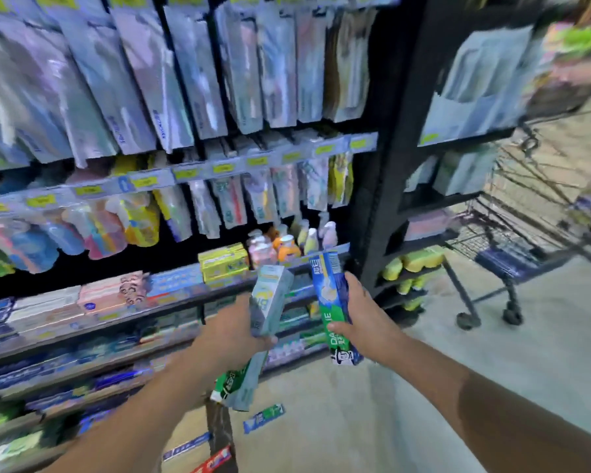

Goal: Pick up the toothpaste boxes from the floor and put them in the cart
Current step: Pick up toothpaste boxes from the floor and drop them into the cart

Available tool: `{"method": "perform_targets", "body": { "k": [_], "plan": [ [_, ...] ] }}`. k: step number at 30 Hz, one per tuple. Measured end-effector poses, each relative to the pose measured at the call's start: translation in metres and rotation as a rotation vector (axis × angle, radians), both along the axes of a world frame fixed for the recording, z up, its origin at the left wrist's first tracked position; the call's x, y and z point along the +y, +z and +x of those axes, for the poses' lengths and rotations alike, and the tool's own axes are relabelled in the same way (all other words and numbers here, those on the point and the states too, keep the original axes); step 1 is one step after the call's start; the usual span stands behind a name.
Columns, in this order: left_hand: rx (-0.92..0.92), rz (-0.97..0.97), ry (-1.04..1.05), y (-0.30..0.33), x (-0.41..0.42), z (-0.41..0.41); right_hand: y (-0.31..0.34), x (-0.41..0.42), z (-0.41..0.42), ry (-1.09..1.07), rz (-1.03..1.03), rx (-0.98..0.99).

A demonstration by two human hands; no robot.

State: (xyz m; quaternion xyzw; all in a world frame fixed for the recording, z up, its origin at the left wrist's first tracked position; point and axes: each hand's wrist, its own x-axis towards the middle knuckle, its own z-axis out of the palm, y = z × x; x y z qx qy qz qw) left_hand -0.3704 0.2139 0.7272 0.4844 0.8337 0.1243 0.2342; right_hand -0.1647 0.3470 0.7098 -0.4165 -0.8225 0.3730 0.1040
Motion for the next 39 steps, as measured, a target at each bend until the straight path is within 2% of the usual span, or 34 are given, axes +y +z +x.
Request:
{"method": "perform_targets", "body": {
  "k": [7, 15, 23, 30, 39],
  "plan": [
    [-0.023, 0.035, -0.23, 0.002, 0.165, 0.152, -0.006, 0.117, 0.175, -0.27, -0.026, 0.024],
    [-0.027, 0.055, -0.455, 0.003, 0.313, 0.304, 0.006, 0.208, 0.341, -0.541, -0.003, 0.058],
    [-0.064, 0.028, -0.607, -0.016, 0.438, 0.379, -0.018, 0.293, 0.406, -0.694, -0.093, 0.124],
    [-0.101, 0.007, -0.72, -0.013, 0.571, 0.411, -0.013, 0.393, 0.437, -0.819, -0.064, 0.048],
    [-0.082, 0.021, -0.83, -0.009, 0.717, 0.479, -0.012, 0.504, 0.495, -0.963, -0.029, 0.151]
  ]
}}
